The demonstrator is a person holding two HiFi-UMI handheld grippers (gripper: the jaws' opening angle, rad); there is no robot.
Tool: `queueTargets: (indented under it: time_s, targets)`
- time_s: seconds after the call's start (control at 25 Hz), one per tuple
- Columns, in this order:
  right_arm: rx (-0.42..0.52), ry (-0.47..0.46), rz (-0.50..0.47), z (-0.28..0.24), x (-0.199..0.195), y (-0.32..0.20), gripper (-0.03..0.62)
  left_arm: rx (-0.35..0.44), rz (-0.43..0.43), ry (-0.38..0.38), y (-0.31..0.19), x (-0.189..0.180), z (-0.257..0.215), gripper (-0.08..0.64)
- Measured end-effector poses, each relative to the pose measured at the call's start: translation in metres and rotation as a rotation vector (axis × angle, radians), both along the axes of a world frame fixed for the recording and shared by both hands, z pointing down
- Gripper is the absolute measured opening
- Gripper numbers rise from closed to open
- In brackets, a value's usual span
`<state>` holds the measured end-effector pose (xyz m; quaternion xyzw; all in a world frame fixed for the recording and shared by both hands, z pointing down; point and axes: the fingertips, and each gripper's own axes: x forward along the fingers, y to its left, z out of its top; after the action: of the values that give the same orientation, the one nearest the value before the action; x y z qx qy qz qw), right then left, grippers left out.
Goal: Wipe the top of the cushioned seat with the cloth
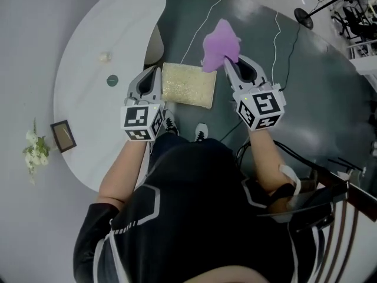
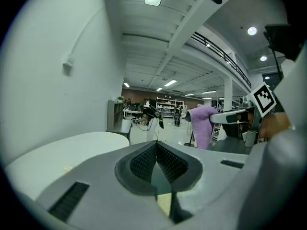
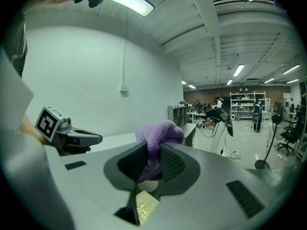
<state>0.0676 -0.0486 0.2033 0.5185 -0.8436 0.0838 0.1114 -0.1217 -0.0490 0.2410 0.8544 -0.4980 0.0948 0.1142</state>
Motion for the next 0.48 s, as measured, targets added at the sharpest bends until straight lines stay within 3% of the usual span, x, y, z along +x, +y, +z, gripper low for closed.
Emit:
queueTargets:
  time_s: [0.24,0.48]
  targets:
    - [-0.129,0.065,-0.067,0.079,-0.043,-0.022,0.071,-0.089,-0.075,0.008,-0.017,-0.038,0.052,0.003]
    - [-0.252,0.079,-0.096,0.153,-0.075,-0.031,0.069,-0.178,-0.055,0.026,-0.014,-0.042,0.103,0.003]
